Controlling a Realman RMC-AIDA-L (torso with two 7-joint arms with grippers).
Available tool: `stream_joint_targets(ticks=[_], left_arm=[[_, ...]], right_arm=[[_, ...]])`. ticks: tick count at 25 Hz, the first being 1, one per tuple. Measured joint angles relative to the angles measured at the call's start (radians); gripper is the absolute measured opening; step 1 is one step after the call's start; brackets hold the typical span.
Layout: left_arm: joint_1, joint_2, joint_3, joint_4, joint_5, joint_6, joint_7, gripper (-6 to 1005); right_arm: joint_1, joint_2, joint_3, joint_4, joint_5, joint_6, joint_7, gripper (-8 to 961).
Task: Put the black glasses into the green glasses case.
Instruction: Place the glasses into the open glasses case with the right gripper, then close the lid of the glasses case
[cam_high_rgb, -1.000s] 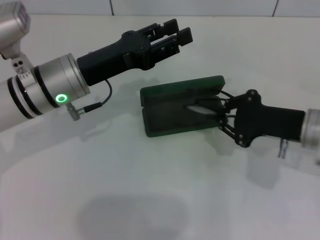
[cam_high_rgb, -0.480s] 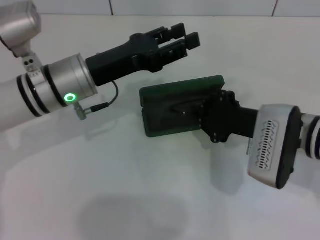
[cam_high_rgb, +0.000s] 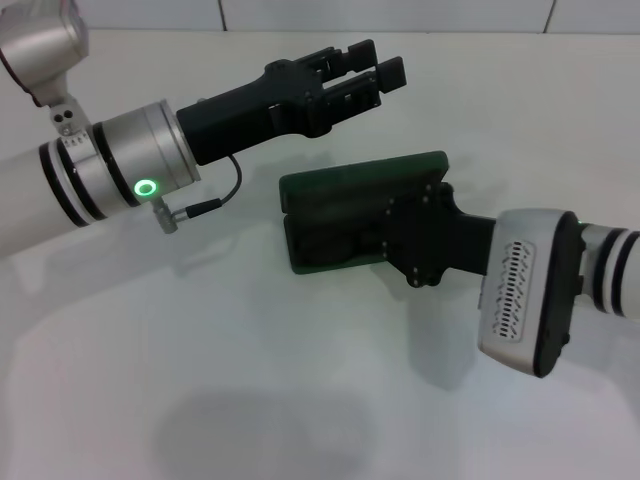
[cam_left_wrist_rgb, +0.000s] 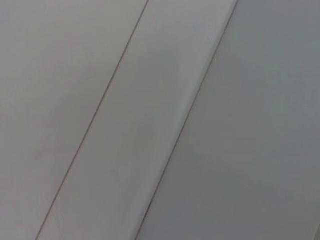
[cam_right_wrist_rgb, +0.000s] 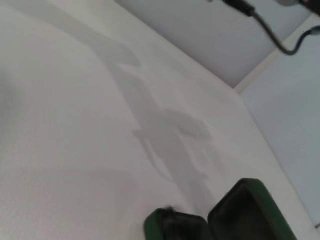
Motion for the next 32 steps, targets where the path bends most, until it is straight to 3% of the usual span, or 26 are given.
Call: stream_joint_targets(ticks=[6,12,14,17,22,26,29,32], left_arm=[[-0.001,0.000,-0.002,0.000,-0.001,-0.001,0.001,586],[0.003,0.002,-0.002,0.000,0.000,-0.035,-0.004,586],[-0.003,0.003,0.000,0.000,0.011,-0.080,-0.014,586],[-0.023,0.005,0.003,0.005,0.053,-0.185,-0.051,585],[-0.094,0.006,0.004,0.011,0.197,-0.368,-0.119,585],[-0.122,0.000,0.004,0.011,0.273,-0.462,-0.126,585],[-0.128,0.000,0.004,0.009,0.300,-0.513,-0.127,585],[-0.125,-0.001,0.005,0.009,0.329,-0.530,-0.127,585]], right_arm=[[0.018,-0.001,-0.015,0.007,0.002,-0.003,0.051,193],[0.004,-0.012,0.036,0.003,0.001,-0.140,0.146,224],[-0.012,-0.014,0.114,0.012,-0.003,-0.259,0.178,227],[-0.023,-0.018,0.313,0.069,-0.025,-0.566,0.236,231],[0.009,-0.035,0.612,0.232,-0.114,-0.938,0.303,238],[0.021,-0.045,0.756,0.330,-0.122,-1.012,0.340,244],[0.002,-0.048,0.778,0.337,-0.123,-1.016,0.352,248],[-0.012,-0.048,0.781,0.336,-0.123,-1.018,0.353,378]])
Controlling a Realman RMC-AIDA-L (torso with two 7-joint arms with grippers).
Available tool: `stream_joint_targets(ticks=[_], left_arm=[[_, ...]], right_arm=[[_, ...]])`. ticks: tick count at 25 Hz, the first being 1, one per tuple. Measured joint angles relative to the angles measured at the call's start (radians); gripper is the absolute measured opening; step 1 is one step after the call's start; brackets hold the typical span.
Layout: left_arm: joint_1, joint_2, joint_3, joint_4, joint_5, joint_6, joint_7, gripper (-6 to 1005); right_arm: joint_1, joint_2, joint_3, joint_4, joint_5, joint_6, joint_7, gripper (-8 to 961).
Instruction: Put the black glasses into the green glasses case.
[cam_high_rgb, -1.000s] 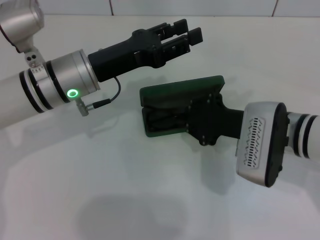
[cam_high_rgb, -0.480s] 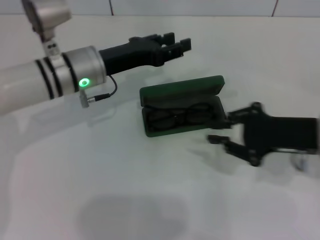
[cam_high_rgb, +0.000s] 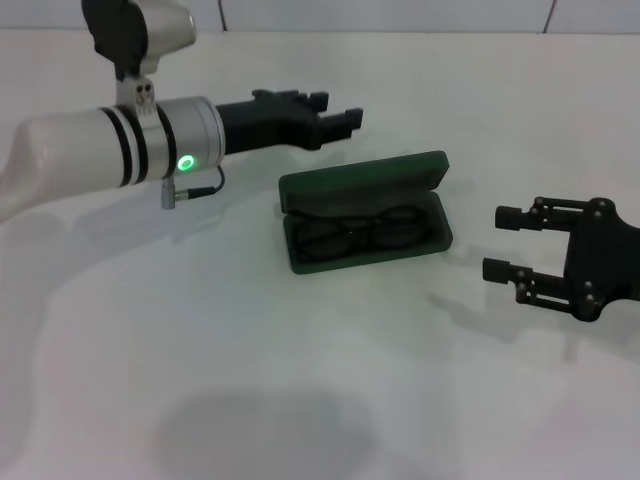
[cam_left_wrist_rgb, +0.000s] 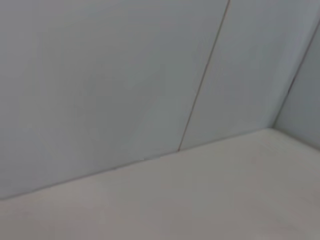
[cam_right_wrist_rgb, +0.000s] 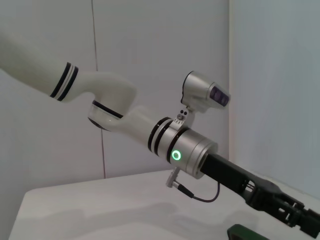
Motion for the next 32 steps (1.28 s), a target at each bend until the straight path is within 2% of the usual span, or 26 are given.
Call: stream_joint_targets(ticks=[2,8,17,25,29,31,32], left_arm=[[0.002,-0.001,0.010,0.001,0.013,0.001,0.000,585],[-0.001,-0.001,0.087,0.003,0.017,0.008,-0.002,585],[0.019,-0.007,0.198,0.018,0.008,0.036,0.040,585],[0.042,-0.014,0.206,0.017,-0.008,0.040,0.125,584],[0.072,-0.009,0.205,0.025,-0.103,0.137,0.209,584],[0.130,-0.001,0.201,0.084,-0.168,0.277,0.270,584],[0.144,0.001,0.200,0.101,-0.174,0.305,0.277,584]], right_arm=[[-0.003,-0.001,0.001,0.004,0.001,0.001,0.002,464],[-0.004,-0.007,0.003,0.013,-0.001,0.004,0.008,557],[0.003,-0.008,0.004,0.025,-0.001,0.023,0.011,584],[0.009,-0.002,0.004,0.040,-0.001,0.034,0.011,620],[0.009,0.002,0.004,0.032,-0.001,0.021,0.010,637],[0.009,0.005,0.004,0.029,0.002,0.006,0.006,646],[0.010,0.006,0.004,0.026,0.004,-0.003,0.004,650]])
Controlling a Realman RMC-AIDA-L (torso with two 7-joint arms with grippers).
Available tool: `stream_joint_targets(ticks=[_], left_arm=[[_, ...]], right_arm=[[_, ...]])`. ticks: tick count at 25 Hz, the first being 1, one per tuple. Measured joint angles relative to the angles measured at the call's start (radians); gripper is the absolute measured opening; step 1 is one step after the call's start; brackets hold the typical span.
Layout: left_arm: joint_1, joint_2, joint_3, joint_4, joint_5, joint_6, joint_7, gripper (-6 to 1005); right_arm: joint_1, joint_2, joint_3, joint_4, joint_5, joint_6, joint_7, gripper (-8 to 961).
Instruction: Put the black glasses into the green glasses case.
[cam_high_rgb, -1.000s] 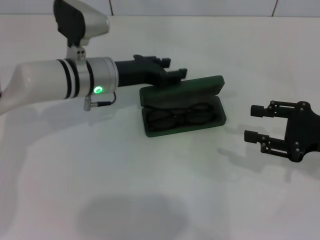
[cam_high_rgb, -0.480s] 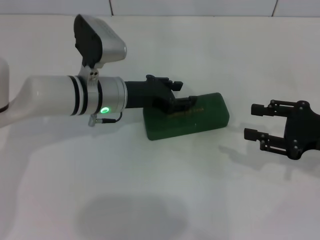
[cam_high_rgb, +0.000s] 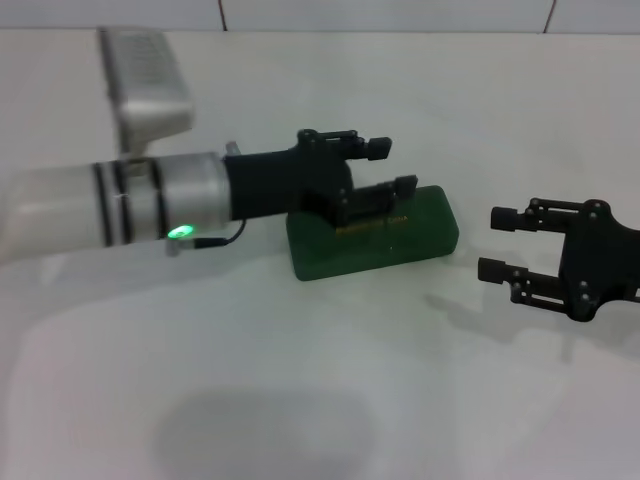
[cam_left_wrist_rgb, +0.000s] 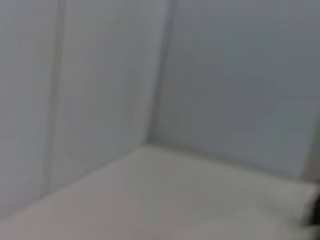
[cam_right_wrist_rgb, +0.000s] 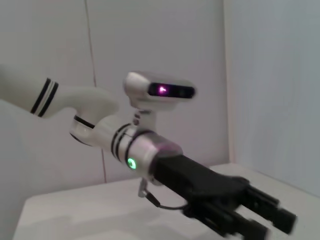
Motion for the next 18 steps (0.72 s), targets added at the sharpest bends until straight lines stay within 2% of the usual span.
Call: stream_joint_targets(ticks=[4,8,12,16,17,18], left_arm=[[0.133,0.008,-0.018,0.170,-0.007,0.211,0.037,584],[0.214,0.014,-0.059,0.224,-0.004,0.387,0.088,590],[0.240,0.039,-0.067,0.220,0.006,0.491,0.104,615],[0.240,0.039,-0.067,0.220,0.006,0.491,0.104,805],[0.248,0.053,-0.069,0.168,0.010,0.500,0.161,853],[0.248,0.054,-0.069,0.162,0.010,0.500,0.175,860]], right_arm=[[0.018,0.006,-0.003,-0.007,0.000,-0.023,-0.003,668],[0.031,0.010,-0.008,-0.007,-0.002,-0.039,-0.004,686],[0.037,0.018,-0.010,-0.009,-0.003,-0.048,-0.022,703],[0.037,0.018,-0.010,-0.009,-0.003,-0.048,-0.022,721],[0.046,0.038,-0.022,0.003,0.002,-0.048,-0.132,725],[0.046,0.040,-0.022,0.008,0.006,-0.049,-0.144,730]])
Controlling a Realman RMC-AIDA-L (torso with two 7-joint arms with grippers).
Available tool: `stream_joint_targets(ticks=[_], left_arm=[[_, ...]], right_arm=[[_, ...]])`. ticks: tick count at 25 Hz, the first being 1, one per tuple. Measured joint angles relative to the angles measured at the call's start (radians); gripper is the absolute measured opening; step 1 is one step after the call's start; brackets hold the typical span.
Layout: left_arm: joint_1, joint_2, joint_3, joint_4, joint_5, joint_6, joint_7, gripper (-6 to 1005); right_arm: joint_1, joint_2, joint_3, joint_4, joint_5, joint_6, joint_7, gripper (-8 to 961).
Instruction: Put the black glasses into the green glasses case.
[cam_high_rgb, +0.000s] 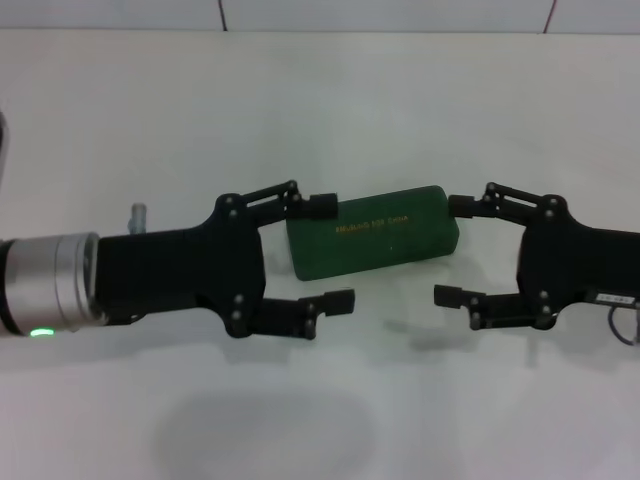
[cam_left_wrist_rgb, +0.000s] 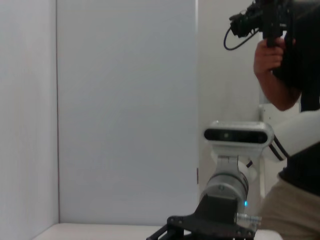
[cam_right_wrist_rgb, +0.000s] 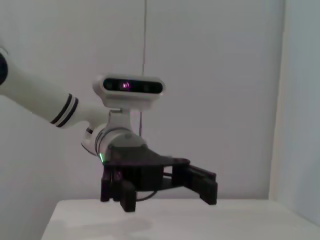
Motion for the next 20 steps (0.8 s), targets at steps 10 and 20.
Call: stream_joint_targets(ticks=[10,20], left_arm=[[0.004,0.015,0.000,-0.019,0.010,0.006,0.059,894],[0.057,0.032,-0.063,-0.018,0.015,0.059,0.082,894]], right_arm=[[0.018,0.004,-0.017,0.039,0.027,-0.001,-0.056,888],[0.049,0.003,-0.020,0.093,0.049,0.001,-0.086,888]])
